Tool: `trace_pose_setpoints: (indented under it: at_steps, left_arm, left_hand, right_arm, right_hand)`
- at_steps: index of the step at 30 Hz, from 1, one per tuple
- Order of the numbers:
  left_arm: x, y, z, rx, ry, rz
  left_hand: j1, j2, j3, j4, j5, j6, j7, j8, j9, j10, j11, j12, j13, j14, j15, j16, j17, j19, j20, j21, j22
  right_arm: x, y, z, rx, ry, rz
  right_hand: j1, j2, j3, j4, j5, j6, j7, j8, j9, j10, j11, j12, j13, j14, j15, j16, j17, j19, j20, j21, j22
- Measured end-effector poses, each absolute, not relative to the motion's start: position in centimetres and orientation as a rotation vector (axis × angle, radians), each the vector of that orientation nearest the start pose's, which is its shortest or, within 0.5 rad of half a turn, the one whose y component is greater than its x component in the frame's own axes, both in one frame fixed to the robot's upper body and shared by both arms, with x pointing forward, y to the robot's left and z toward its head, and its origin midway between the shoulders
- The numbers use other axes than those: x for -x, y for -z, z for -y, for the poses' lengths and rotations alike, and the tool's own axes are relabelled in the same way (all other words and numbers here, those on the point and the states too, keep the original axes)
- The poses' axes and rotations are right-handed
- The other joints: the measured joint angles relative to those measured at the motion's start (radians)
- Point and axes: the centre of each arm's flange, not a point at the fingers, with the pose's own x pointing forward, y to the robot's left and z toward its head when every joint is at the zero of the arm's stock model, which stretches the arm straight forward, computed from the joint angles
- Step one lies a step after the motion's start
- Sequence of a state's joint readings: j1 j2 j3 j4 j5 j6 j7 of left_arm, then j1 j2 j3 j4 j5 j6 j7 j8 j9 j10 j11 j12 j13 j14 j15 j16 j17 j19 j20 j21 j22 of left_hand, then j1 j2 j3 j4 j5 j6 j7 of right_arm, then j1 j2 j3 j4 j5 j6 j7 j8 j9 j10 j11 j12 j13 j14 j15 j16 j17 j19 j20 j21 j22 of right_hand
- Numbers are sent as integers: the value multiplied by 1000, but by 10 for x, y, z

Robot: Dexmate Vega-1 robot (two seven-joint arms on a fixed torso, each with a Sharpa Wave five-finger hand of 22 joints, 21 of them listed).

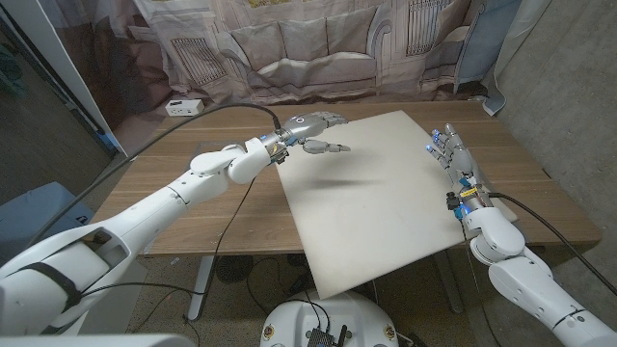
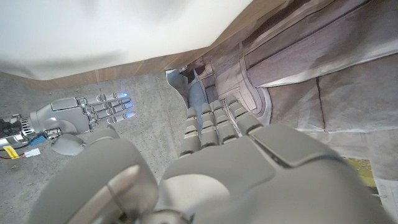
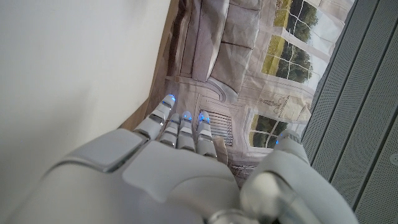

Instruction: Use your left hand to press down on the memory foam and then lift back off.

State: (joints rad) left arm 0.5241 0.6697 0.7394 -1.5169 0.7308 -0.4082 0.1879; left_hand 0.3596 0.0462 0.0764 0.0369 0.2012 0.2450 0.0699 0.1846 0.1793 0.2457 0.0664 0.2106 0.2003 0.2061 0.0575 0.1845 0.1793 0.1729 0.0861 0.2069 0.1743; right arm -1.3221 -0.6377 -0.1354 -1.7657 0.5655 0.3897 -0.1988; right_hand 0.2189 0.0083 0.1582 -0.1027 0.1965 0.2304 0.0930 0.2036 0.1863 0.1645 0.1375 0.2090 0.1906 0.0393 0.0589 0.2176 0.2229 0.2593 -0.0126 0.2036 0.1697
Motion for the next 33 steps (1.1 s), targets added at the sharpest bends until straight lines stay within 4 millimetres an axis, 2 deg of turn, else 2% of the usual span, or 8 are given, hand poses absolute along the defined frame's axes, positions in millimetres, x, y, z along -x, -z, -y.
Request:
trace_pose_setpoints:
  at_steps: [6,10,18,23,33]
  left_arm:
    - [-587,-59,-112,-1543,253,1230]
    - [-587,-58,-109,-1548,261,1226]
    - [-590,-54,-102,-1561,288,1200]
    - [-590,-52,-97,-1586,300,1177]
    - [-592,-42,-85,-1626,338,1141]
  left_hand:
    - [0,0,0,0,0,5,-9,1,0,0,0,0,0,0,0,0,0,4,4,0,0]
    - [0,0,0,0,0,14,-11,5,0,0,0,0,0,0,0,0,0,14,15,0,0]
    - [0,0,4,-4,0,14,-11,5,0,-9,5,0,1,-12,-2,0,0,-1,30,-4,5]
    - [5,5,4,-4,0,-15,-15,-1,0,-34,8,-7,2,-35,10,-4,0,-23,30,-11,5]
    - [5,5,8,-8,0,-26,-18,-4,3,-42,10,-7,2,-46,10,-4,0,-32,29,-11,5]
  right_arm:
    - [-525,71,334,-30,-39,722]
    - [-524,73,336,-31,-34,721]
    - [-521,73,338,-32,-27,727]
    - [-519,75,338,-34,-23,729]
    - [-514,77,339,-35,-16,731]
  right_hand:
    - [0,0,0,0,0,0,0,0,0,0,0,0,0,5,5,0,0,5,6,0,0]
    - [0,0,0,0,0,0,0,0,0,0,0,0,0,5,5,0,-5,5,6,0,0]
    - [5,5,4,-4,0,4,4,0,0,0,0,0,0,5,5,0,-5,5,6,0,0]
    - [9,9,4,-4,0,4,4,0,0,0,0,0,0,5,5,0,-5,5,6,0,0]
    - [15,15,9,-8,0,7,0,0,0,5,5,0,0,5,5,0,-5,5,6,0,0]
